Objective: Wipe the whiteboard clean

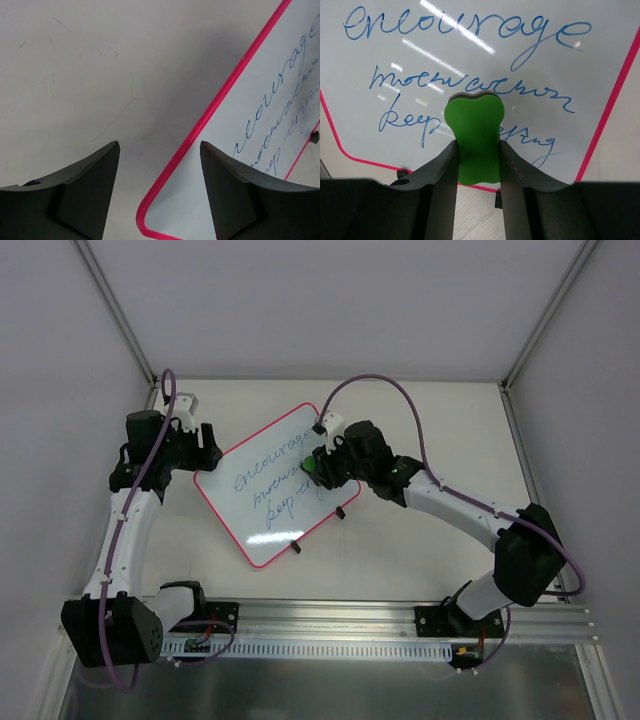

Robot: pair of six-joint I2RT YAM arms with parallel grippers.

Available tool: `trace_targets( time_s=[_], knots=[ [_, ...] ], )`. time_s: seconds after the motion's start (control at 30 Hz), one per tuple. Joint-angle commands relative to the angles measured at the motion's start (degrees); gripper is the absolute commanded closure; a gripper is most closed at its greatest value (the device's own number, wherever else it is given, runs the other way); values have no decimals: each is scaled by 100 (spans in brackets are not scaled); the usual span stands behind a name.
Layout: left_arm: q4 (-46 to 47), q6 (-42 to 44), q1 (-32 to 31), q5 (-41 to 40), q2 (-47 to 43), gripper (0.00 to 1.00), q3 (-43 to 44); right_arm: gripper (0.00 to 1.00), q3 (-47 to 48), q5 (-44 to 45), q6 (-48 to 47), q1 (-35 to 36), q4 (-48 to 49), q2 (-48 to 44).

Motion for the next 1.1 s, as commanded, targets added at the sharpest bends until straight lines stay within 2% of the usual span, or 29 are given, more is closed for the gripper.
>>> trace_targets(
  time_s=[0.0, 0.13, 0.4, 0.53, 0.77, 0.8, 0.83, 1.0, 1.07],
  knots=[
    [143, 444, 39, 768, 137, 34, 238, 100, 356, 95, -147, 82, 165, 71],
    [143, 629, 56, 971, 365, 39, 316, 100, 435, 95, -173, 117, 165, 150],
    [143, 682, 56, 1664, 822, 58, 510, 100, 549, -2, -208, 117, 138, 264],
    [143, 700, 56, 1980, 928, 59, 484, 100, 620, 33, -252, 144, 138, 326],
    [134, 823, 56, 1973, 919, 59, 361, 100, 795, 191, -270, 135, 191, 484],
    [117, 832, 56, 1981, 937, 61, 369, 100, 822, 192, -270, 135, 200, 502],
    [125, 832, 56, 2016, 946, 68, 378, 100, 874, 192, -270, 135, 200, 511],
    [117, 753, 56, 2149, 972, 78, 352, 100, 962, 560, -252, 135, 446, 668],
    [117, 744, 56, 2148, 955, 87, 308, 100, 1059, 910, -235, 135, 490, 739]
  ],
)
